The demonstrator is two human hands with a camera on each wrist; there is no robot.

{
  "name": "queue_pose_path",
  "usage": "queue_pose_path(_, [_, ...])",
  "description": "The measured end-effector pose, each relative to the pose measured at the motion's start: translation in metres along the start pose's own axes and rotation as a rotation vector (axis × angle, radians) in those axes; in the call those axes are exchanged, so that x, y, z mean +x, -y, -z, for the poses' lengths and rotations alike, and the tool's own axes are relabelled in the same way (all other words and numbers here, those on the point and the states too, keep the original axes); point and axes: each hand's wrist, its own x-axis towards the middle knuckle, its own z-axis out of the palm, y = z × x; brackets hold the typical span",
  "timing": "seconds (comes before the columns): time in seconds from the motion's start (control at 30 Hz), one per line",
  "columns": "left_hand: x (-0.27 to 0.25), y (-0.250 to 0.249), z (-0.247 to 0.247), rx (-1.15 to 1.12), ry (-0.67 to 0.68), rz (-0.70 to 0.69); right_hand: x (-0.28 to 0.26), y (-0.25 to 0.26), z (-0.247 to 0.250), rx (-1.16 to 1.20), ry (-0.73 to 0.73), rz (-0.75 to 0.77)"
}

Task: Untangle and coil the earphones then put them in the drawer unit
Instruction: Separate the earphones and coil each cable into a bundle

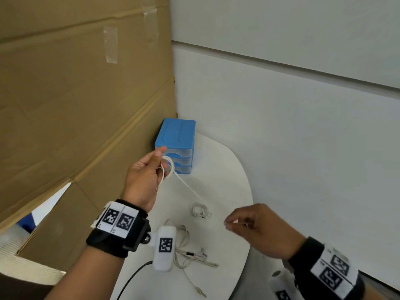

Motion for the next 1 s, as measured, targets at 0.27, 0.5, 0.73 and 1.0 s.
queue_pose_path(0.27, [-0.044,0.02,-0.036,0.328,0.218,-0.173,0.018,0.052,-0.019,0.299,-0.094,-0.072])
queue_pose_path(0.5, [-0.056,0.022,-0.038,0.174,0.308,-0.027,0.039,0.058,-0.031,0.573,-0.113,-0.022])
queue_pose_path(0.73, [-0.059,0.036,-0.029,0.389,0.259,-0.1,0.043,0.041,-0.04,0.228,-0.189,-0.081])
queue_pose_path(1.0, [-0.054,0.043,-0.022,0.615,0.209,-0.253,0.046,0.046,-0.05,0.374,-0.201,0.028])
